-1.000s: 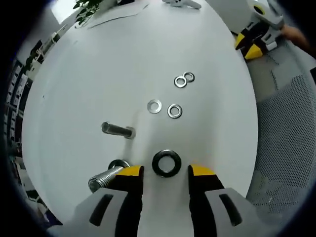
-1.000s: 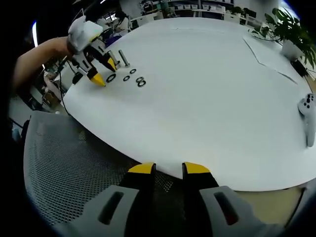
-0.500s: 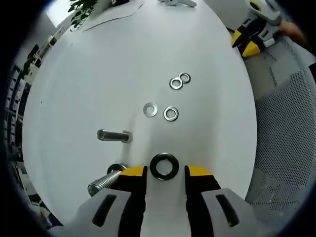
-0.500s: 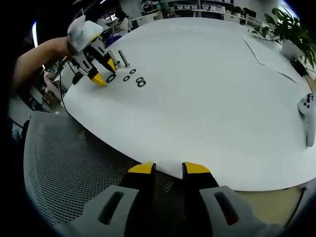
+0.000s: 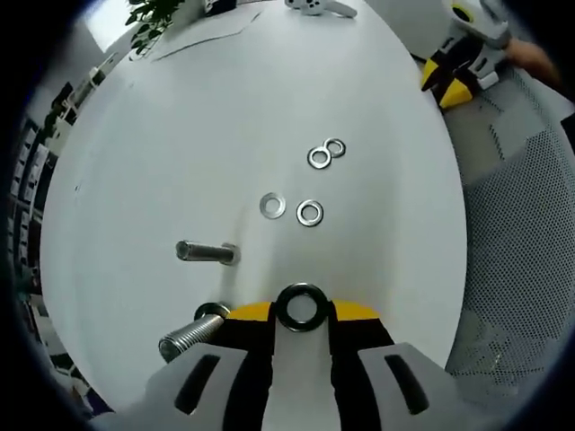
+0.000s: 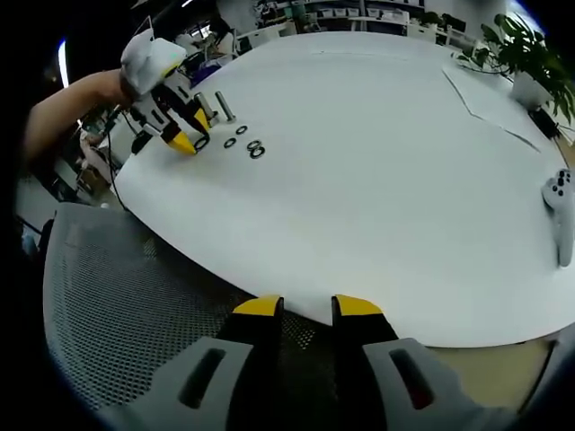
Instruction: Place the washer onto the threaded stud by aligning its center hole with the stud, sliding it down to the base, and recovering from edge contact or off-axis alignment until the washer reaches the visible bottom stop.
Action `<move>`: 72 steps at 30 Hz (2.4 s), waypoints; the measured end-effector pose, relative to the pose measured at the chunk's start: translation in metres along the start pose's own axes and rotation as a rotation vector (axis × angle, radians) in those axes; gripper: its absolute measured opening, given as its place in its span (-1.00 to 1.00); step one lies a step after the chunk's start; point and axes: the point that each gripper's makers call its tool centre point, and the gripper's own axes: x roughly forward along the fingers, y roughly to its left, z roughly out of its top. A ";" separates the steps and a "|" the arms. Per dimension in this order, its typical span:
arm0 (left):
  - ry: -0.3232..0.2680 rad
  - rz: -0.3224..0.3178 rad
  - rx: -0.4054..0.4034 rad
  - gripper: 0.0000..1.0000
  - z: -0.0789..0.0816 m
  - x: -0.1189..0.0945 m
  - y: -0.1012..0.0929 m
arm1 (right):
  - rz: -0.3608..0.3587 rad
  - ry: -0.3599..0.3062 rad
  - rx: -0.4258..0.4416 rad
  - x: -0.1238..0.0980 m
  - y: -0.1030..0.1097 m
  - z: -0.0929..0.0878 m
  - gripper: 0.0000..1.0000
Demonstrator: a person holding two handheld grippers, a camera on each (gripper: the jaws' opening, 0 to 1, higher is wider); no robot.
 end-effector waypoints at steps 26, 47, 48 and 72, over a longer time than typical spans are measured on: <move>-0.137 0.105 -0.019 -0.61 0.012 -0.005 0.016 | -0.001 0.001 -0.001 0.000 0.000 0.000 -0.51; -0.222 0.164 -0.056 -0.61 0.021 -0.035 0.020 | 0.000 0.000 -0.003 0.000 0.000 0.000 -0.51; -0.227 0.168 -0.056 -0.61 0.021 -0.038 0.019 | 0.000 0.000 -0.003 0.000 0.000 0.000 -0.51; -0.245 0.245 -0.064 -0.62 0.007 -0.085 0.027 | 0.000 0.002 -0.006 0.000 0.000 0.000 -0.51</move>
